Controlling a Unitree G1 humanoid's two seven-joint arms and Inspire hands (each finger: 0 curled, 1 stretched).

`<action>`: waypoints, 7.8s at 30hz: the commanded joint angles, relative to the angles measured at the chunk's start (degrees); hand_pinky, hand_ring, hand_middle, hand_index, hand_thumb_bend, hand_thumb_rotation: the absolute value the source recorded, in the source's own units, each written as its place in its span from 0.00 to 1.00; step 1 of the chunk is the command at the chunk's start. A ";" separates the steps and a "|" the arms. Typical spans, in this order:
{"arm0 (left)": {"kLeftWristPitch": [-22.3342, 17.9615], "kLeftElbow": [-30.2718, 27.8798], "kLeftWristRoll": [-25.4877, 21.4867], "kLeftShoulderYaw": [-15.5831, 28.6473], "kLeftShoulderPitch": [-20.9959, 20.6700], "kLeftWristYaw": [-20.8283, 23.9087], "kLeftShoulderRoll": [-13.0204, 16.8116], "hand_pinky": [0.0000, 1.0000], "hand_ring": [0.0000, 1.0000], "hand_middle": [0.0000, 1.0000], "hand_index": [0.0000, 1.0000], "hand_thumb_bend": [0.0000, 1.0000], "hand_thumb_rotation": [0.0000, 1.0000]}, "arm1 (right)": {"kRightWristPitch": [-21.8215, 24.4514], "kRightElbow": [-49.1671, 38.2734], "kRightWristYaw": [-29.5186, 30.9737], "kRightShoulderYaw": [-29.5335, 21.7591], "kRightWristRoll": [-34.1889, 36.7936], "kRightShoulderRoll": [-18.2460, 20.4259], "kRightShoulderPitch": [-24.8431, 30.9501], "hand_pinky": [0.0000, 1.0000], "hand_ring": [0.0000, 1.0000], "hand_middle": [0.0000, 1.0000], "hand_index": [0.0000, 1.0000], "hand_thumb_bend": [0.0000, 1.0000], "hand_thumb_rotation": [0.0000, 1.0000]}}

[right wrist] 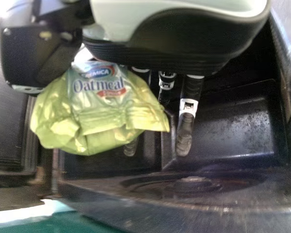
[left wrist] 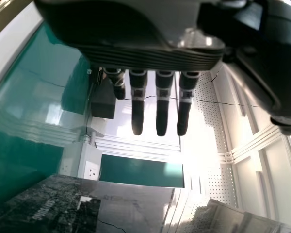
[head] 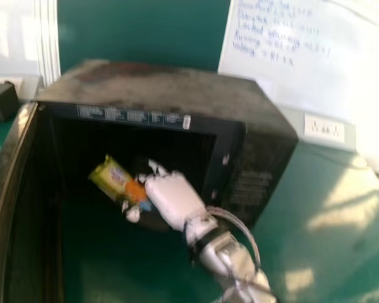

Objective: Put biscuit inside oven

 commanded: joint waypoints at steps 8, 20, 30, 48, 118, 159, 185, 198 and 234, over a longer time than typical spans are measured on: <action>-0.31 0.46 0.08 0.09 1.12 -0.05 -1.99 0.84 0.78 0.82 0.80 0.75 0.94 | -0.29 16.19 -5.66 2.22 0.85 2.38 -12.20 0.33 0.43 0.51 0.53 0.47 0.00; -0.24 0.64 -0.87 -0.12 1.25 -0.57 -1.92 0.85 0.75 0.79 0.79 0.72 0.83 | -0.74 41.76 -15.51 4.53 2.98 6.35 -25.75 0.34 0.43 0.51 0.53 0.47 0.00; -0.73 1.01 -1.22 -0.03 1.37 -1.02 -1.97 0.86 0.76 0.79 0.78 0.73 0.87 | 0.47 56.62 -17.55 6.03 5.30 8.36 -34.34 0.34 0.43 0.51 0.53 0.47 0.00; -1.29 0.76 -0.82 -0.20 2.34 -1.40 -2.05 0.87 0.78 0.77 0.79 0.71 0.79 | 2.70 62.94 -16.50 6.63 8.35 8.49 -34.64 0.34 0.43 0.51 0.53 0.47 0.00; -4.48 5.65 7.41 2.52 3.65 -1.96 -0.78 0.92 0.91 0.94 0.95 1.00 0.88 | 2.04 64.57 -21.48 8.54 9.67 9.10 -27.72 0.92 0.99 1.00 1.00 1.00 0.92; -4.48 6.09 6.41 1.35 3.11 -1.89 0.16 0.93 0.89 0.91 0.91 1.00 0.91 | -13.91 41.00 -29.17 6.50 10.83 -4.79 -13.27 1.00 1.00 1.00 1.00 1.00 1.00; -5.18 6.88 6.88 1.98 2.07 -2.54 0.78 0.91 0.88 0.91 0.92 1.00 0.94 | -20.05 -0.34 -16.47 -7.30 17.35 -17.60 14.61 1.00 1.00 1.00 1.00 1.00 0.99; -7.98 9.86 5.28 2.78 0.44 -6.22 3.53 0.85 0.90 0.96 0.97 1.00 0.99 | -28.91 -6.48 -4.50 -15.63 32.88 -21.37 27.49 1.00 1.00 1.00 1.00 1.00 1.00; -20.99 15.63 15.79 2.88 -1.81 -7.19 8.53 1.00 1.00 1.00 1.00 0.96 1.00 | 1.45 -9.21 35.52 -40.60 95.96 -8.02 38.97 1.00 1.00 1.00 1.00 1.00 0.97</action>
